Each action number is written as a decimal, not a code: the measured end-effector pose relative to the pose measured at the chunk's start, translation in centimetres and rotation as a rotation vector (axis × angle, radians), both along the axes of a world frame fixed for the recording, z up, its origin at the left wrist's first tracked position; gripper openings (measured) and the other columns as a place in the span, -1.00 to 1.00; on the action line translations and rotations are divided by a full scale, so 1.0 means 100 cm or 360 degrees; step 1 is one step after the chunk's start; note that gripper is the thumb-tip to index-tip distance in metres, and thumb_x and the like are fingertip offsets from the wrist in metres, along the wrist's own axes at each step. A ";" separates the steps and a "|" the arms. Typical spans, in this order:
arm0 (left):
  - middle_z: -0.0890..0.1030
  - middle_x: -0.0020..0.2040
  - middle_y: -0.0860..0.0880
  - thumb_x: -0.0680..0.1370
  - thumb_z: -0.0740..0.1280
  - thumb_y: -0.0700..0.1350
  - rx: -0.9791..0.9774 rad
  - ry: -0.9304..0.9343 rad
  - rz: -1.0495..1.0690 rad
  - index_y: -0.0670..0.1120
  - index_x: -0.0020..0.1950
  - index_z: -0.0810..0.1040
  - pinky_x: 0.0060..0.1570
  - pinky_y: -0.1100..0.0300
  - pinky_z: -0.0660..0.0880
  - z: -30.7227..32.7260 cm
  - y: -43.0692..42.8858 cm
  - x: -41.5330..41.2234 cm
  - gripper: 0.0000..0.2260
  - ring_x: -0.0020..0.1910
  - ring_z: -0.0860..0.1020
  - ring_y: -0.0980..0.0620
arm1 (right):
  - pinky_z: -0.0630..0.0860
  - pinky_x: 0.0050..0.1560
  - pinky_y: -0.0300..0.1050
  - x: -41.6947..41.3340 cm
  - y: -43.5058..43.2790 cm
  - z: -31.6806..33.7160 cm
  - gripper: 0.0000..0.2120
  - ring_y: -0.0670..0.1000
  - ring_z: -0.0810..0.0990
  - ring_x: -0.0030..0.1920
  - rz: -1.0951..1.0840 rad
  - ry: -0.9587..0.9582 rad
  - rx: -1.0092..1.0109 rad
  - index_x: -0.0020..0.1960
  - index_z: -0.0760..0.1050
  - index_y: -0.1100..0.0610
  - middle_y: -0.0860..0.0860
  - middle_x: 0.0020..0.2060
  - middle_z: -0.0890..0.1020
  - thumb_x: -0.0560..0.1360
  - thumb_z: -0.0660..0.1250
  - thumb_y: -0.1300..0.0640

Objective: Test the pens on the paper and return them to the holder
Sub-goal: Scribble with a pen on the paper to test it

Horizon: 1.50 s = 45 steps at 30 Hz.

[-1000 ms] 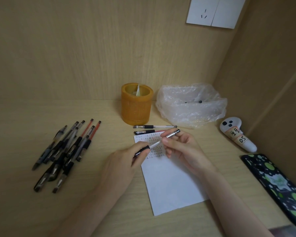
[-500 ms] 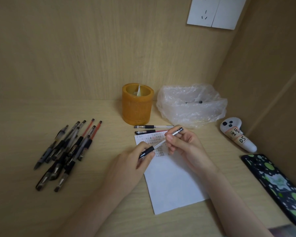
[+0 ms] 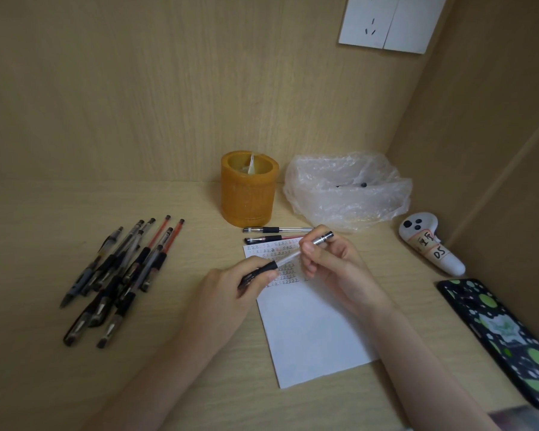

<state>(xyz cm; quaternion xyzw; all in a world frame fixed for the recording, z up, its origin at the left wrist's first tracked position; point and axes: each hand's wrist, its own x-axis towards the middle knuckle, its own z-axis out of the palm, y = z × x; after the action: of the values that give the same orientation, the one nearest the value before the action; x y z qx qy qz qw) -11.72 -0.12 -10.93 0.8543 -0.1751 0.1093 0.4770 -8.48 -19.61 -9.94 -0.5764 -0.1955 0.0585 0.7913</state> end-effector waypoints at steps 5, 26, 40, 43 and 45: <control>0.52 -0.40 0.06 0.47 0.29 0.21 0.0038 -0.0034 -0.0052 0.13 -0.07 0.52 -0.39 0.11 0.38 -0.004 -0.003 -0.003 -0.82 -0.43 0.45 0.11 | 0.30 -0.43 -0.28 -0.003 0.006 0.001 -0.80 -0.09 0.32 -0.48 0.0198 0.0160 0.0059 -0.23 0.50 0.12 -0.01 -0.50 0.37 0.36 0.51 0.08; 0.39 -0.51 0.04 0.41 0.27 0.31 0.0685 0.0086 0.0179 0.25 0.16 0.38 -0.35 0.25 0.42 -0.006 0.001 -0.002 -0.64 -0.45 0.44 0.15 | 0.25 -0.49 -0.33 0.001 -0.009 -0.001 -0.59 -0.11 0.30 -0.57 -0.1069 0.0132 -0.0564 -0.48 0.34 0.15 -0.01 -0.61 0.40 0.40 0.50 0.14; 0.39 -0.51 0.03 0.40 0.32 0.28 0.0642 0.0141 0.0177 0.20 0.05 0.50 -0.34 0.27 0.38 -0.008 0.000 0.000 -0.70 -0.43 0.45 0.13 | 0.15 -0.44 -0.21 0.005 -0.005 -0.019 -0.67 -0.03 0.24 -0.41 -0.1344 0.0118 -0.0847 -0.49 0.26 0.21 0.12 -0.45 0.30 0.37 0.32 0.34; 0.39 -0.51 0.03 0.41 0.31 0.27 0.0649 0.0144 0.0164 0.20 0.06 0.50 -0.35 0.26 0.36 -0.008 0.000 0.000 -0.70 -0.44 0.44 0.12 | 0.17 -0.44 -0.23 0.005 -0.005 -0.020 -0.69 -0.05 0.25 -0.42 -0.1332 0.0095 -0.0871 -0.48 0.29 0.24 0.11 -0.46 0.31 0.37 0.32 0.34; 0.39 -0.51 0.03 0.42 0.30 0.27 0.0663 0.0138 0.0157 0.20 0.07 0.50 -0.35 0.26 0.36 -0.008 0.000 0.000 -0.71 -0.44 0.44 0.12 | 0.17 -0.44 -0.23 0.005 -0.005 -0.021 -0.69 -0.07 0.25 -0.43 -0.1324 0.0080 -0.0876 -0.47 0.30 0.26 0.11 -0.47 0.32 0.38 0.32 0.34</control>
<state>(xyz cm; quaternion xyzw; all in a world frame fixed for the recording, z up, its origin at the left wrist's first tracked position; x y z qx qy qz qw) -11.71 -0.07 -11.73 0.9459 -0.1312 0.0570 0.2914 -7.96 -20.11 -12.03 -0.7913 0.0928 -0.1987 0.5707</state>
